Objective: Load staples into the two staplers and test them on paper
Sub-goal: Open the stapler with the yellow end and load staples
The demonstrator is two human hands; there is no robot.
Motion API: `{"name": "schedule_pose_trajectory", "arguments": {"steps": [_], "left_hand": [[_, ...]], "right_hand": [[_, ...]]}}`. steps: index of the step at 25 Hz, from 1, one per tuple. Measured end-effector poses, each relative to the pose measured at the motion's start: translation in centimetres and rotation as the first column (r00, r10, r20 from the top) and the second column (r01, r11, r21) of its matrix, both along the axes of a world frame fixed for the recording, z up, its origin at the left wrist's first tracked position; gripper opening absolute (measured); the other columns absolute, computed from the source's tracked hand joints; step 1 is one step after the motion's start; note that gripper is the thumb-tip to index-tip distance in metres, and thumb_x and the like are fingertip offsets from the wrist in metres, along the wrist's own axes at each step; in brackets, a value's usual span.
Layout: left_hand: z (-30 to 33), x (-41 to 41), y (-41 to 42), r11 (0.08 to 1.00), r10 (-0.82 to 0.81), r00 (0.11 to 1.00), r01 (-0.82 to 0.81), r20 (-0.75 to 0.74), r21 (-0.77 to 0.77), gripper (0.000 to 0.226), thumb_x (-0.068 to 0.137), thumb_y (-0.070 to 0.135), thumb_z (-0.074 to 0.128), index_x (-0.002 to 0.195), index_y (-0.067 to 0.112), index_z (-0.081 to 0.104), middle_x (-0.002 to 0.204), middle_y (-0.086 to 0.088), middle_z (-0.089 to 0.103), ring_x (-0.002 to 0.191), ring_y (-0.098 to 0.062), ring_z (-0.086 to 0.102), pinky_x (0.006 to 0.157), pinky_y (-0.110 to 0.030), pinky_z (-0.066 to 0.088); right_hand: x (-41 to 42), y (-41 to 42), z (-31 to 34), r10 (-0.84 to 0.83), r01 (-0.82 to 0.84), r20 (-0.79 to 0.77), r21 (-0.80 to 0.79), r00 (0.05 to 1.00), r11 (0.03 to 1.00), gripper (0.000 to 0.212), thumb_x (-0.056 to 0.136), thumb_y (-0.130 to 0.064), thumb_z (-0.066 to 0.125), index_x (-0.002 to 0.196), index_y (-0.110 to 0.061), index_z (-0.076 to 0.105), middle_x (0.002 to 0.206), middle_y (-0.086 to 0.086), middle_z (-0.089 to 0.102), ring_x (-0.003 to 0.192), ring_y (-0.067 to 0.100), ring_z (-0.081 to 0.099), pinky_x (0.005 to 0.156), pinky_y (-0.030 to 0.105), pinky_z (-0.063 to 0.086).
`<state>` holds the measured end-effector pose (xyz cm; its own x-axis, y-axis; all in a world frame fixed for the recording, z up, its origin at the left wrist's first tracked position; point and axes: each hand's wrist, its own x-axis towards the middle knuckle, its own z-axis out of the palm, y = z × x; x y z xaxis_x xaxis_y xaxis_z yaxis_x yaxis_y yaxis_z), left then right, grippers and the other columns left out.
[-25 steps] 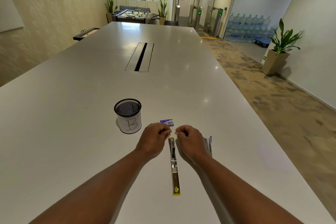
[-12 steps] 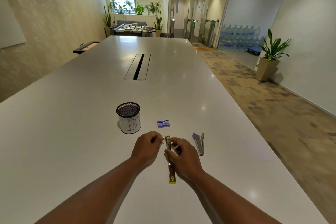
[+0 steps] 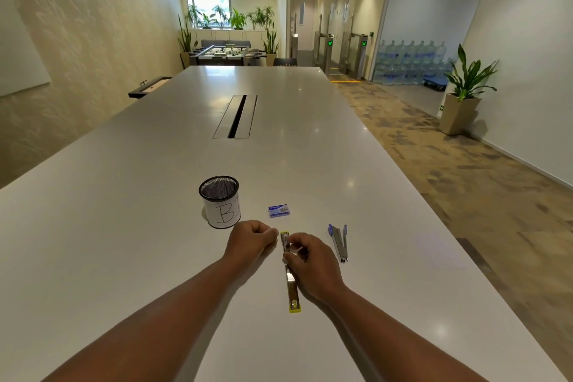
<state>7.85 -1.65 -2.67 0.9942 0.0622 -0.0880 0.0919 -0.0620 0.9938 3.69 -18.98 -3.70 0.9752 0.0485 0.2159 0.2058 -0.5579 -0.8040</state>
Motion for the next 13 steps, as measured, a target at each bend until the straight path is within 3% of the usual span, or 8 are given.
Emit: {"name": "schedule_pose_trajectory", "arguments": {"steps": [3, 6, 9, 13], "left_hand": [[0.4, 0.4, 0.0, 0.994, -0.038, 0.998, 0.033, -0.053, -0.103, 0.003, 0.076, 0.005, 0.074, 0.073, 0.008, 0.073, 0.073, -0.022, 0.068, 0.069, -0.030, 0.067, 0.071, -0.035, 0.060], [0.8, 0.8, -0.1, 0.990, -0.117, 0.993, 0.114, -0.029, -0.083, 0.010, 0.088, -0.004, 0.065, 0.083, 0.002, 0.073, 0.070, -0.021, 0.061, 0.064, -0.030, 0.056, 0.064, -0.037, 0.050], [1.2, 0.9, -0.1, 0.979, -0.148, 0.988, 0.140, 0.041, 0.147, 0.015, 0.092, -0.004, 0.065, 0.085, 0.007, 0.074, 0.068, -0.009, 0.067, 0.064, -0.025, 0.060, 0.063, -0.031, 0.050], [2.6, 1.3, -0.2, 0.823, -0.270, 0.961, 0.193, 0.069, 0.534, 0.017, 0.087, 0.013, 0.075, 0.082, 0.030, 0.076, 0.080, 0.011, 0.075, 0.077, 0.002, 0.069, 0.067, -0.008, 0.047]], "right_hand": [[0.2, 0.0, -0.1, 0.003, -0.003, 0.004, 0.001, 1.000, 1.000, 0.027, 0.085, -0.032, 0.073, 0.109, -0.040, 0.064, 0.094, -0.019, 0.065, 0.086, 0.001, 0.061, 0.078, 0.028, 0.055], [0.2, -0.1, -0.2, -0.012, 0.013, -0.005, 0.020, 1.000, 1.000, 0.031, 0.083, -0.035, 0.073, 0.107, -0.047, 0.057, 0.090, -0.017, 0.066, 0.084, 0.001, 0.063, 0.074, 0.029, 0.056], [0.4, 0.0, -0.4, -0.020, 0.022, -0.035, 0.046, 0.999, 0.999, 0.037, 0.081, -0.040, 0.071, 0.113, -0.043, 0.054, 0.090, -0.014, 0.067, 0.082, 0.006, 0.066, 0.074, 0.037, 0.058], [0.4, -0.1, -0.3, -0.028, 0.030, -0.038, 0.047, 0.999, 0.998, 0.043, 0.080, -0.042, 0.070, 0.119, -0.041, 0.053, 0.090, -0.013, 0.068, 0.081, 0.007, 0.066, 0.074, 0.040, 0.058]]}}
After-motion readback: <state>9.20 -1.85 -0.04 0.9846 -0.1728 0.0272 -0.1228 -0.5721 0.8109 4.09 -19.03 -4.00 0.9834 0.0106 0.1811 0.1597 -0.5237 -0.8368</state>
